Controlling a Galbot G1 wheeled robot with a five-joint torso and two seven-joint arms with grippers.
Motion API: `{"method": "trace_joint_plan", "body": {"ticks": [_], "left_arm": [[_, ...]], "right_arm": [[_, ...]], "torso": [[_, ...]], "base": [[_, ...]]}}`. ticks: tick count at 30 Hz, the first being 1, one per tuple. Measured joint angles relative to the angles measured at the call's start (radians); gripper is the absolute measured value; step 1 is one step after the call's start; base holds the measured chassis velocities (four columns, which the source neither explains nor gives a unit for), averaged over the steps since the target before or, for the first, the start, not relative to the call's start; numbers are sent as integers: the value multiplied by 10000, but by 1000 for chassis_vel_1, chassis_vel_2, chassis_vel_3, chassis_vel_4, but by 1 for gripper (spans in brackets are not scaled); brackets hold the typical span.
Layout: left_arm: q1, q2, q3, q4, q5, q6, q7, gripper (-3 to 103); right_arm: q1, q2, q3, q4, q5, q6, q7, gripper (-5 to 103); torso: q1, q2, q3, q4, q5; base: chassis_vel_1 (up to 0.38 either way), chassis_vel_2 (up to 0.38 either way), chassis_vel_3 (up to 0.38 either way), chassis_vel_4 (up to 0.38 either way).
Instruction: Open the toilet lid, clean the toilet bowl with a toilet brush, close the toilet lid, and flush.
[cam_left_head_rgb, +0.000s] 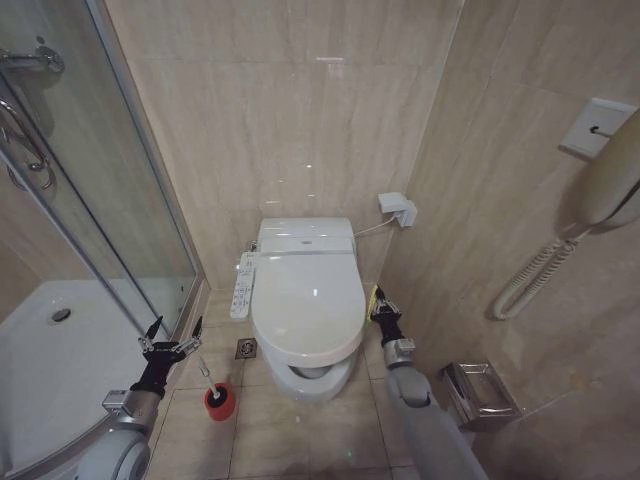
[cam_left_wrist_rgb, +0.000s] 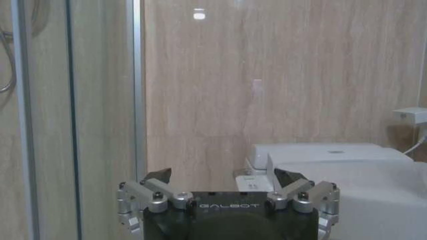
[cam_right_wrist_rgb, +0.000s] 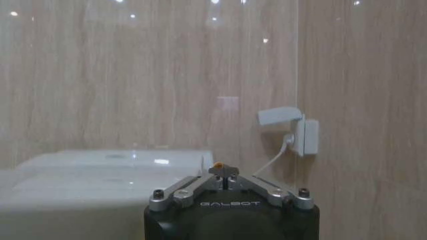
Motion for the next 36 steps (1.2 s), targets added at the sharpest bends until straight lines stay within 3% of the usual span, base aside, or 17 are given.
{"method": "trace_joint_plan", "body": {"ticks": [17, 36], "left_arm": [[0, 0, 0, -1, 0, 0, 0, 100], [0, 0, 0, -1, 0, 0, 0, 100]], "right_arm": [[63, -303, 159, 915, 589, -368, 156, 0], [858, -161, 231, 800, 688, -642, 531, 0]], "torso": [[0, 0, 1, 1, 0], [0, -2, 1, 0, 0]], "base": [[0, 0, 0, 0], [0, 0, 0, 0]]}}
